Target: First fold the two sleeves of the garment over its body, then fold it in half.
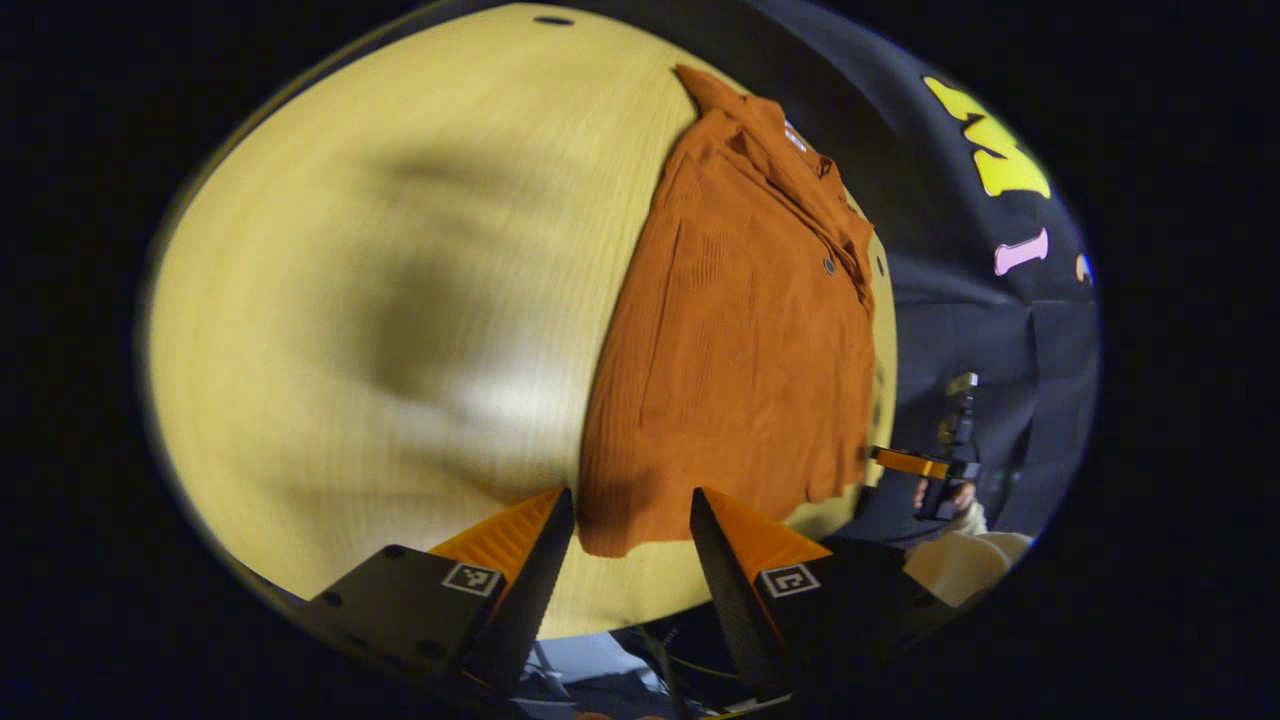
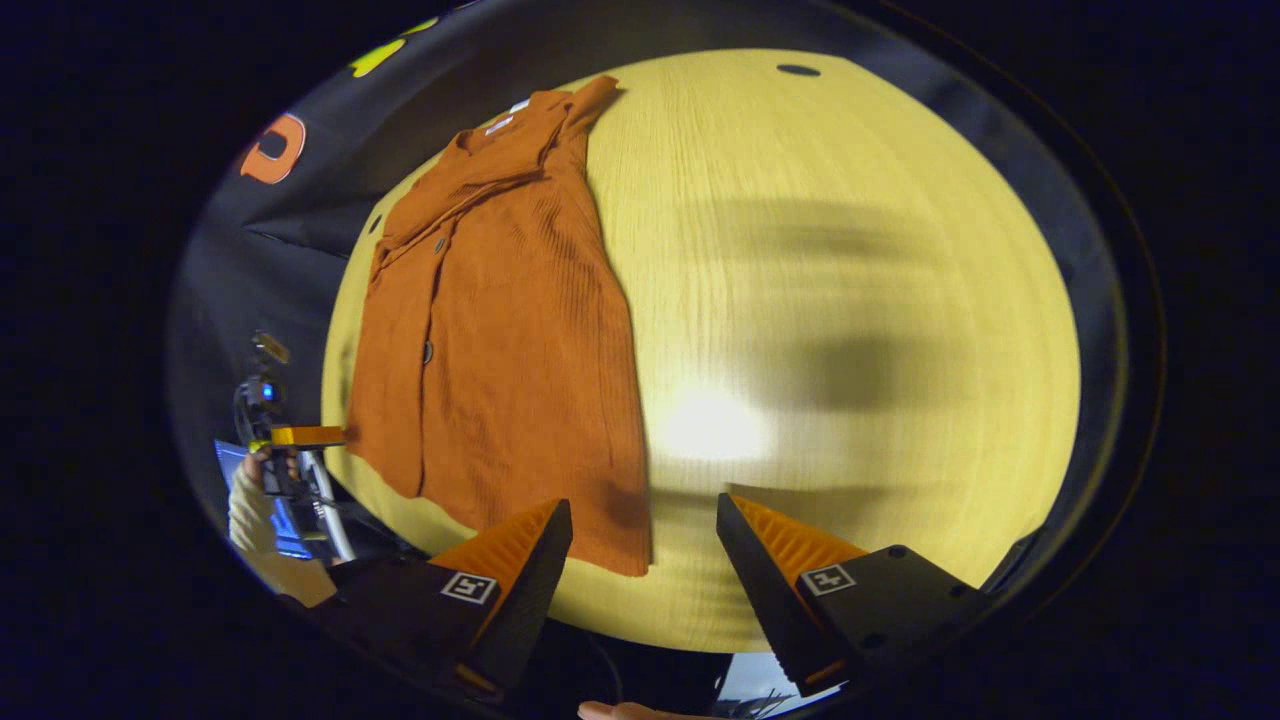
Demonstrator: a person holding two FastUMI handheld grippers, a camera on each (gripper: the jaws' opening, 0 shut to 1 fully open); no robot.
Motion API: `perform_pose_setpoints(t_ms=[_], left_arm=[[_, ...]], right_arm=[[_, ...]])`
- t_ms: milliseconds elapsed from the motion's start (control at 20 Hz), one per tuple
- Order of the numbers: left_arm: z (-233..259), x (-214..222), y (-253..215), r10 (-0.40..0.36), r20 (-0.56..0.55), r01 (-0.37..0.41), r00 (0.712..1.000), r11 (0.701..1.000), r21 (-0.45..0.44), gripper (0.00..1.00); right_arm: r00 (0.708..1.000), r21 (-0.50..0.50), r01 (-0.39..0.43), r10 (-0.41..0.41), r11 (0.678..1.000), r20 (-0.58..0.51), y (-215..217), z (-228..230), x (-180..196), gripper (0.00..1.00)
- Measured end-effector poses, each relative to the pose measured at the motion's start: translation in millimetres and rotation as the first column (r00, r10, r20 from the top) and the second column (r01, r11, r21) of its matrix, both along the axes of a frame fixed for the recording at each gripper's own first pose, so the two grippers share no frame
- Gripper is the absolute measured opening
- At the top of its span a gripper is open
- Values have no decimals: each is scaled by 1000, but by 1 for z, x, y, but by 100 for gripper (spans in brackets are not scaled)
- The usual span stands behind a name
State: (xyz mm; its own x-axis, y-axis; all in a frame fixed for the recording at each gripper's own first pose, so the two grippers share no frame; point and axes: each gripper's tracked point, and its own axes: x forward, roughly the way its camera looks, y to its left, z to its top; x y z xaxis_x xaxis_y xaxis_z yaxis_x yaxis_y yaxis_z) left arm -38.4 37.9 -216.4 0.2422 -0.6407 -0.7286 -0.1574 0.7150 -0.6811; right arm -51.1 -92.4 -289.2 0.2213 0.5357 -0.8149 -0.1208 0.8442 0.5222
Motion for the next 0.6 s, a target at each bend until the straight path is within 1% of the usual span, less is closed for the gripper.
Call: perform_pose_setpoints(t_ms=[50,100,150,200,250,300,350,400,450,500,550,600], left_arm=[[3,3,0,-18,1,18,1000,1000,-17,75],[2,3,3,-44,0,44,999,999,-31,70],[0,7,1,-61,4,61,998,997,-39,67],[-1,8,-3,-69,8,70,998,997,-42,66],[1,10,-5,-73,10,74,997,996,-41,66],[0,13,-6,-73,7,73,997,997,-35,66],[-3,10,-4,-76,-2,76,997,997,-13,66],[-4,5,2,-79,-6,79,997,997,9,62],[-4,5,3,-79,-8,79,997,997,25,57],[-6,4,3,-83,-10,83,996,996,44,52],[-8,3,3,-83,-9,84,996,994,67,52],[-9,3,2,-86,-9,87,996,992,87,47]], right_arm=[[999,18,-28,29,999,-27,-2,-2,0,88],[998,21,-44,45,999,-34,-5,-6,2,94],[997,26,-59,60,998,-48,-6,-12,3,94],[996,64,-55,59,996,-68,-4,-8,3,94],[994,101,-47,57,994,-96,-1,-6,2,90],[991,136,-36,53,990,-124,3,-5,0,90],[987,175,-18,45,984,-154,8,-4,-3,90],[983,199,-4,40,980,-179,12,-5,-5,88],[981,222,8,35,975,-191,17,-3,-5,89],[981,233,10,35,972,-189,20,-3,-5,83],[983,235,12,32,972,-181,22,-6,-5,84],[984,235,15,28,972,-176,25,-7,-4,83]])
